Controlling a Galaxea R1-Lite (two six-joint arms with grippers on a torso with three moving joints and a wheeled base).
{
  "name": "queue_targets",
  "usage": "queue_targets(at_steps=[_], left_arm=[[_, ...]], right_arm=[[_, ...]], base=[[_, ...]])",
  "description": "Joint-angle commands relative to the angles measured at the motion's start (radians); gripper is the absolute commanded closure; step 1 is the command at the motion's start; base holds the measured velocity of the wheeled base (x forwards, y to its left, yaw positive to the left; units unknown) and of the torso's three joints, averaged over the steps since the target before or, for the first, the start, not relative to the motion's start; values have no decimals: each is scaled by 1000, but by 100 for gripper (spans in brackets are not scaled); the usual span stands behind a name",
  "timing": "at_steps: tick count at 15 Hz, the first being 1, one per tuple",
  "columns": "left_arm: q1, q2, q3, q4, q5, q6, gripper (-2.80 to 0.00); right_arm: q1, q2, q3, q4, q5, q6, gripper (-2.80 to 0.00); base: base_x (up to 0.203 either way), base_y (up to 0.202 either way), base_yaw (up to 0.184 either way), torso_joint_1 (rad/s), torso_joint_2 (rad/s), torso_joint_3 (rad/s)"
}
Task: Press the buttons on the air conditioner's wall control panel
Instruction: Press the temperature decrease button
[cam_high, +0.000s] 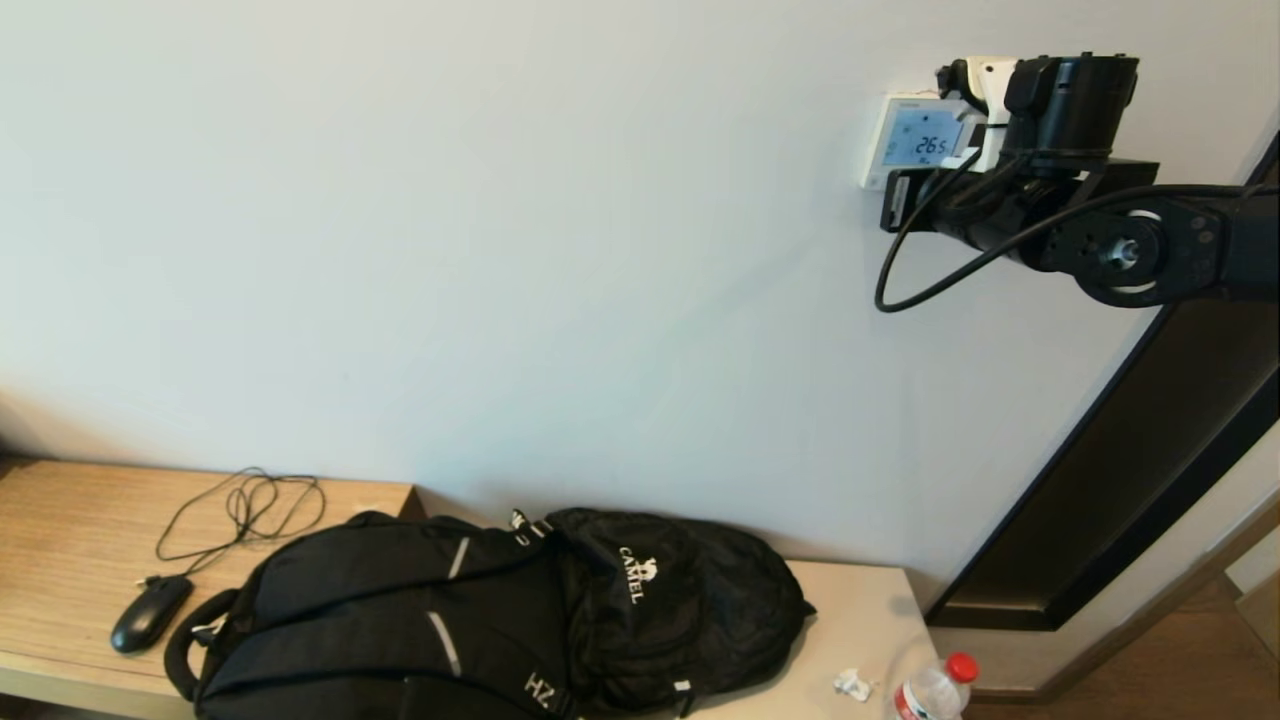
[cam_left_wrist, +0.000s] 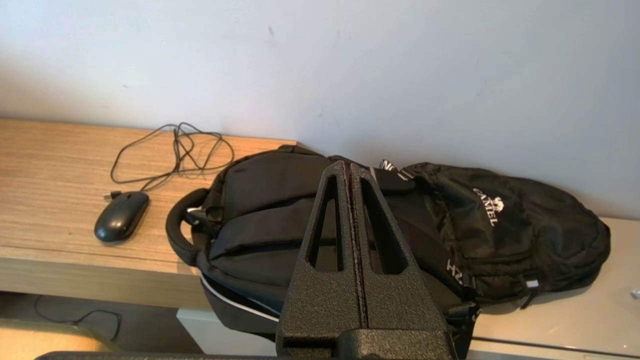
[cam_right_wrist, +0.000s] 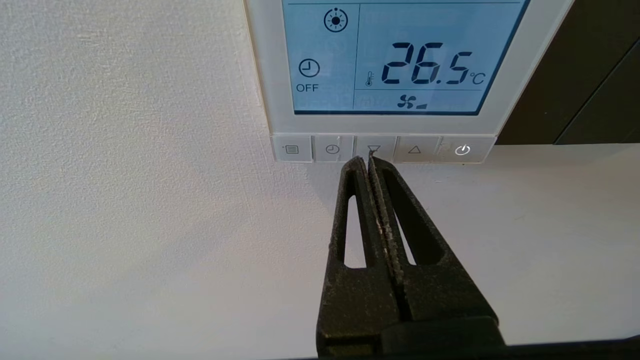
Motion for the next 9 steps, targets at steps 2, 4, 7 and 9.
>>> queue_targets(at_steps=[2,4,7,9], left_arm=[[0,0,0,-1,0,0,0],[0,0,0,-1,0,0,0],[0,0,0,-1,0,0,0],[0,0,0,1,0,0,0]], right_arm=[[0,4,-2,-3,-1,-1,0],[-3,7,-5,-3,-1,-2,0],[-4,21,-18,-5,-3,-2,0],[-6,24,-19,-6,-3,-4,0]], base=[[0,0,0,0,0,0],[0,0,0,0,0,0],[0,0,0,0,0,0],[0,0,0,0,0,0]])
